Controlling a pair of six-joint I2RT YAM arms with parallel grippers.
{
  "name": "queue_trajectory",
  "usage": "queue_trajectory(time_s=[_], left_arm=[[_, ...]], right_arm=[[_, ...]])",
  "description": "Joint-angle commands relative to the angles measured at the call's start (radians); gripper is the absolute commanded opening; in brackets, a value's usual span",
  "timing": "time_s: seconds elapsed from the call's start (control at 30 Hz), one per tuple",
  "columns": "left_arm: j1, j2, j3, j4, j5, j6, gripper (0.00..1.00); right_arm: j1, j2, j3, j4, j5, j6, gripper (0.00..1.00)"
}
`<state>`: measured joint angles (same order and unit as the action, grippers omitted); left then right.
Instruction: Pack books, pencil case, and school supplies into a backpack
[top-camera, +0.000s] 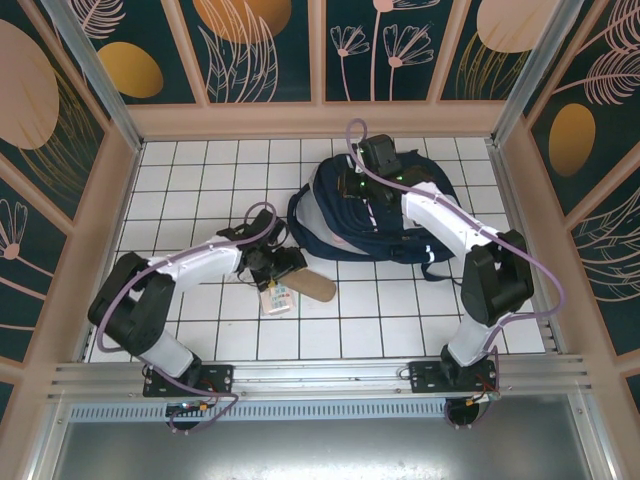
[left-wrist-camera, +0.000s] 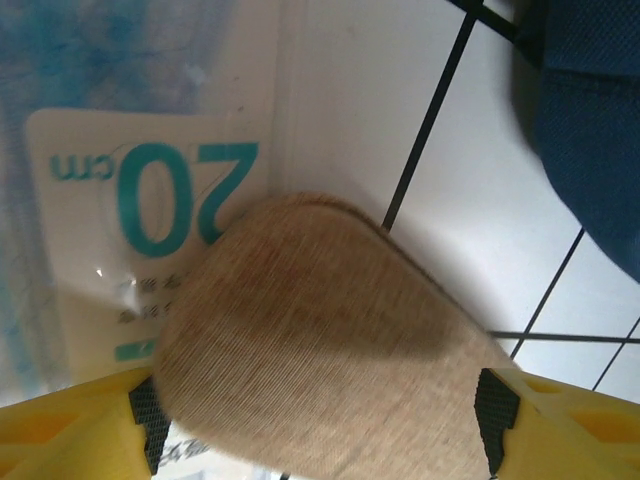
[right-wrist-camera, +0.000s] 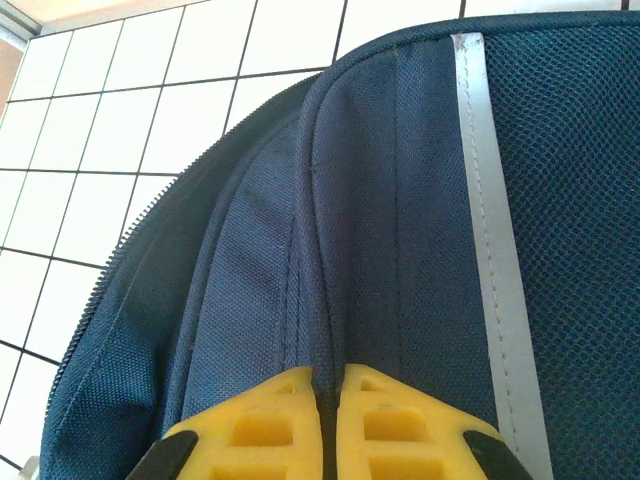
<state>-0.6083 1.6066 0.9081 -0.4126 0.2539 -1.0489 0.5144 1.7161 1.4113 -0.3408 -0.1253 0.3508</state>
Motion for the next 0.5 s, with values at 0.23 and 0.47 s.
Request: queue_trajectory(time_s=[0.23, 0.47], left_arm=[[0.0, 0.184, 0.218, 0.031, 0.005, 0.047, 0.79], [-0.025, 0.163, 0.25, -0.127, -0.094, 0.112, 0.8]], right_arm=[[0.0, -0.076, -0.029, 0.019, 0.009, 0.014, 0.07], [-0.008, -0.095, -0.04, 0.013, 0.026, 0.01, 0.07]])
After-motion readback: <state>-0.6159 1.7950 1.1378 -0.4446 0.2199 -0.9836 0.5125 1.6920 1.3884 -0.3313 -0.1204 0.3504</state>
